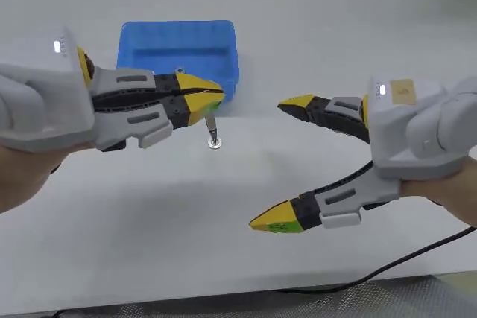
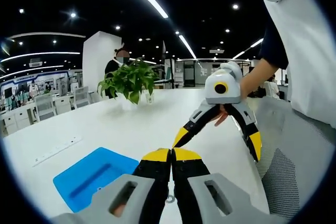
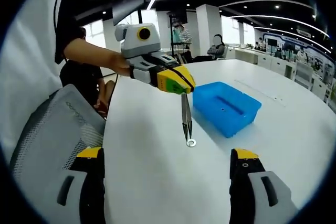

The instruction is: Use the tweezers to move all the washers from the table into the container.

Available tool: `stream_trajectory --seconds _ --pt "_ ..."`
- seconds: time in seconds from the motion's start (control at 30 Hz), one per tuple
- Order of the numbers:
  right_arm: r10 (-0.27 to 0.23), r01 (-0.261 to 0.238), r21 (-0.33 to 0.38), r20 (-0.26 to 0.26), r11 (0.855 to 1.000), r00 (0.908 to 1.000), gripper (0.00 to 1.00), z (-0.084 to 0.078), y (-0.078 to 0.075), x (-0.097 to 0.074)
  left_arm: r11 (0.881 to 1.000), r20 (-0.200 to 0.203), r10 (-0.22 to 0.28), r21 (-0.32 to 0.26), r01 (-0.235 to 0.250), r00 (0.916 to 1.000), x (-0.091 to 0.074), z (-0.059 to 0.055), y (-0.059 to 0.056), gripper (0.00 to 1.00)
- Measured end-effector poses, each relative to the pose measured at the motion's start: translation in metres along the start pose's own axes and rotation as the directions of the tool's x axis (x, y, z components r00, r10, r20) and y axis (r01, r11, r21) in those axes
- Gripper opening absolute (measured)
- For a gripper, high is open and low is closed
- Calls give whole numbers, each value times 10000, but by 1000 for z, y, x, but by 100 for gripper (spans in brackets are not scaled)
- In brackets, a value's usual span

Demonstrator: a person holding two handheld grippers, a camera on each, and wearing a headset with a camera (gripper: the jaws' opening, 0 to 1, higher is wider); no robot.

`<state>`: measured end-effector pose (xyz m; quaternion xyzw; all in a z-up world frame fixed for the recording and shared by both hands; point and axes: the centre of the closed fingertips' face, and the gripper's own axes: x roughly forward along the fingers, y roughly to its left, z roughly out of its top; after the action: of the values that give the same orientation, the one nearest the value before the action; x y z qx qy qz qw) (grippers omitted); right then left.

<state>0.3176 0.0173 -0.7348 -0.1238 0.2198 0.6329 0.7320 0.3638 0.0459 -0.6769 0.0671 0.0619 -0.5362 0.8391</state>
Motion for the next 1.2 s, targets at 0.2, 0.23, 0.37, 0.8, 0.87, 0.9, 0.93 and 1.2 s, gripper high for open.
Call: stream_trajectory --seconds 0.2,0.23,0.37,0.8,0.87,0.9,0.93,1.2 --pt "25 -24 244 -58 9997 10000 100 -8 -1 2 10000 -36 -53 -52 53 10000 3 -2 -1 4" --pt "36 -34 256 -52 9997 10000 100 -8 -1 2 10000 -27 -55 -82 55 10000 3 -2 -1 4" --pt "101 -101 333 19 9994 9999 100 -7 1 4 9999 -66 -86 -105 85 9999 5 -4 -1 4" --pt "296 -302 539 118 9981 9995 100 -8 6 11 9991 -242 -435 -25 434 9988 6 -9 -7 4" --pt "335 -338 531 70 9980 9994 100 -8 5 13 9977 -367 -679 -44 678 9970 7 -9 -12 4" --pt "347 -349 547 53 9979 9994 100 -9 4 14 9977 -414 -683 -25 682 9968 7 -10 -12 4" --pt "356 -359 572 59 9977 9993 100 -8 2 16 9975 -471 -700 -145 693 9964 6 -10 -12 4" --pt "518 -516 455 -28 9976 9987 79 2 -21 36 9964 -794 -838 -206 825 9933 9 -12 -7 4"
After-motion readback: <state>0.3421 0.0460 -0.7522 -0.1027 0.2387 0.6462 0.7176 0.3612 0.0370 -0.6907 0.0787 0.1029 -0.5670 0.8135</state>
